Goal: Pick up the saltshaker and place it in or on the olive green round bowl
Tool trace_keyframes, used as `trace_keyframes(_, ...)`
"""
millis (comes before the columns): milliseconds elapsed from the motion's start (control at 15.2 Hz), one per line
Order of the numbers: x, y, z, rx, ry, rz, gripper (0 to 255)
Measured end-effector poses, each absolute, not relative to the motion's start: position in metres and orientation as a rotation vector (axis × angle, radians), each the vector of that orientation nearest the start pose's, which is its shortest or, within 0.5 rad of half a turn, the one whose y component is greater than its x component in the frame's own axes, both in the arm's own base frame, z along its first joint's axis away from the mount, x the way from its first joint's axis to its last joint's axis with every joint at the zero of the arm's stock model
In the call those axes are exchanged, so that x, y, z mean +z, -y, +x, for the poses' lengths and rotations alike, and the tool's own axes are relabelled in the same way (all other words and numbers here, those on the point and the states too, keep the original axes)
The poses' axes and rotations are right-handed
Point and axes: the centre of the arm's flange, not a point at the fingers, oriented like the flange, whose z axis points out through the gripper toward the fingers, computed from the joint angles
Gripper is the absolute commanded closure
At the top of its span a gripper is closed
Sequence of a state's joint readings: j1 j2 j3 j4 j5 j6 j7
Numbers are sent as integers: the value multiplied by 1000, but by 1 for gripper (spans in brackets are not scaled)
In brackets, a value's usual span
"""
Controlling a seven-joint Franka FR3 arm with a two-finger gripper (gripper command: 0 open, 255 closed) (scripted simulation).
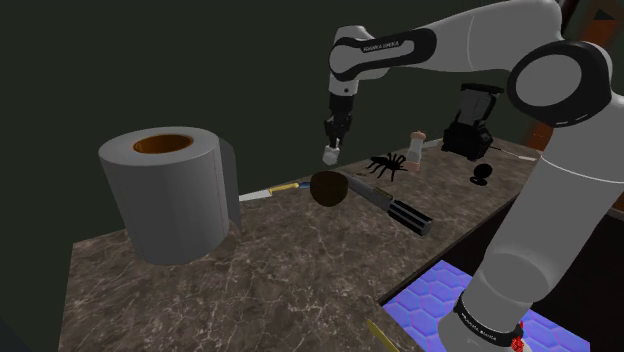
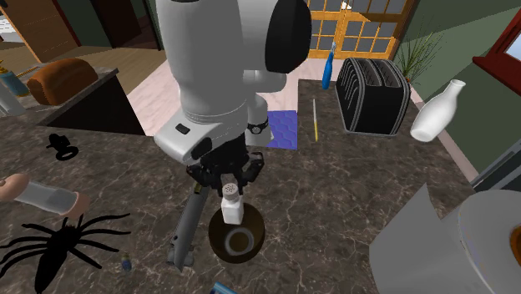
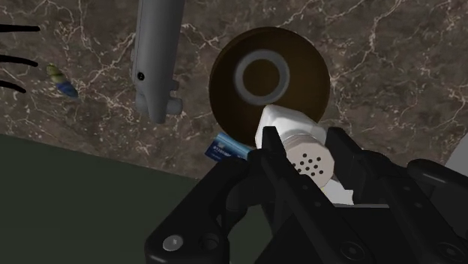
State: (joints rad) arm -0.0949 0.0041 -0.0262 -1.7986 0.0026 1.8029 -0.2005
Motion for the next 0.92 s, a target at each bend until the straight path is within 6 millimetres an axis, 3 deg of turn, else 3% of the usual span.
trace_keyframes(726, 476, 68, 560, -1, 124, -3137, 255)
trace_keyframes(924, 469, 68, 560, -1, 124, -3137, 255)
